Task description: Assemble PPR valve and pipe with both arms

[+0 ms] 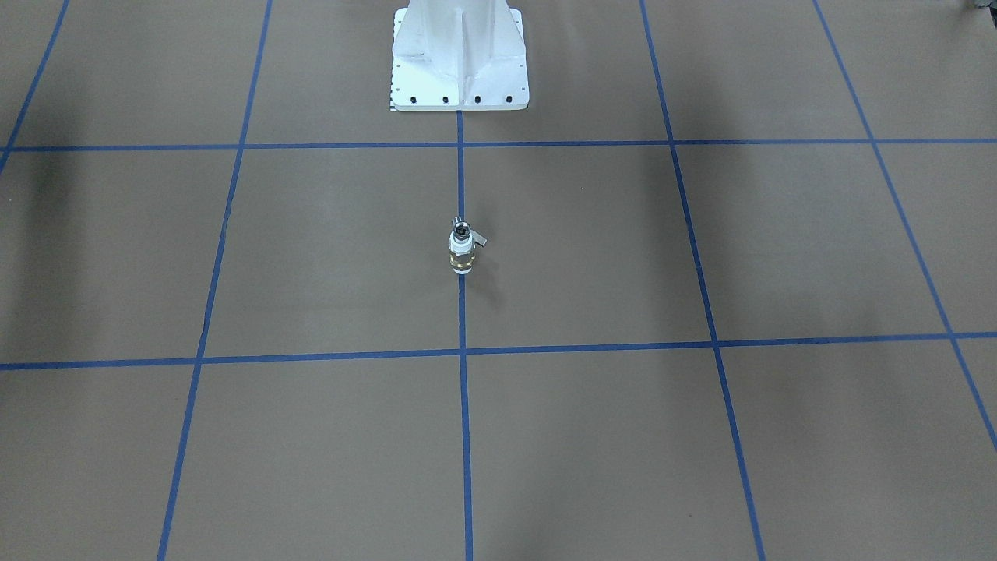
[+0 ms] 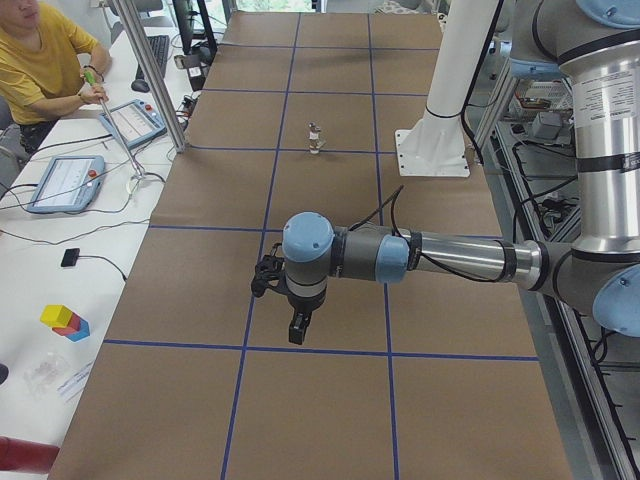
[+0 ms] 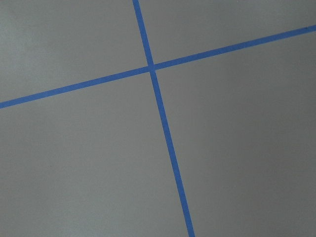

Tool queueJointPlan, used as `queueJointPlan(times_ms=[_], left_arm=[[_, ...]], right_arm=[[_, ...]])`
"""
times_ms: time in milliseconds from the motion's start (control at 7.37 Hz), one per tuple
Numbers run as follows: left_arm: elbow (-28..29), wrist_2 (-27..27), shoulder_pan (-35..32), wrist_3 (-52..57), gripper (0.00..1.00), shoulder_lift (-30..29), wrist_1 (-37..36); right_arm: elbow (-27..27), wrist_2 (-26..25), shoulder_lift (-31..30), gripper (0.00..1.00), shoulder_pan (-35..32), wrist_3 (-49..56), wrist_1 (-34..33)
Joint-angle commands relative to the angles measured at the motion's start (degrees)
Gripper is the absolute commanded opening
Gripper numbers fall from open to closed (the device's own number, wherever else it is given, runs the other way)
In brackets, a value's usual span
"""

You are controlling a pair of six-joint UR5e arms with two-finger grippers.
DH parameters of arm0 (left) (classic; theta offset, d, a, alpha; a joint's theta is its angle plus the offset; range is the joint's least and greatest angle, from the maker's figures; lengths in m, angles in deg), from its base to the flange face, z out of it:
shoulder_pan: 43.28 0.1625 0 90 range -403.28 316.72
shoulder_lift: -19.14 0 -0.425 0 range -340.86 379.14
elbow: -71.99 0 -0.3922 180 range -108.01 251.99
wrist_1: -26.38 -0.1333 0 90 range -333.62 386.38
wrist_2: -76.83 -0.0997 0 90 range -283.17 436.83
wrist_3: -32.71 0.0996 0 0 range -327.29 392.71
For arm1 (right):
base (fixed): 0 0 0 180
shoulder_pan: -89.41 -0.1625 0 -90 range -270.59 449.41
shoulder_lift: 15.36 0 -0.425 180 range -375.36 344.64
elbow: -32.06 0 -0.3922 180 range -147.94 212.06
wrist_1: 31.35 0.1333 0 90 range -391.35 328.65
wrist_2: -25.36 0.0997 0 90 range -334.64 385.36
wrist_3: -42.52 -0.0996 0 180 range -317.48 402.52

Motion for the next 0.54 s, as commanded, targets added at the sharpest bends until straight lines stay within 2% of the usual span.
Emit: queueJointPlan(times_ms=[0,136,407], left_arm=[[0.2,-0.2,0.0,-0.1,1.0,0.1,0.0],[0.3,-0.2,0.0,-0.1,1.0,0.1,0.0],[0.2,-0.1,0.0,-0.1,1.0,0.1,0.1]], right_arm=[[0.1,0.1,-0.2,1.0,-2.3,0.1,-0.2],[0.1,0.1,-0.5,1.0,-3.3,0.1,-0.2],[0.4,0.3,-5.0,1.0,-4.5,0.3,0.1]])
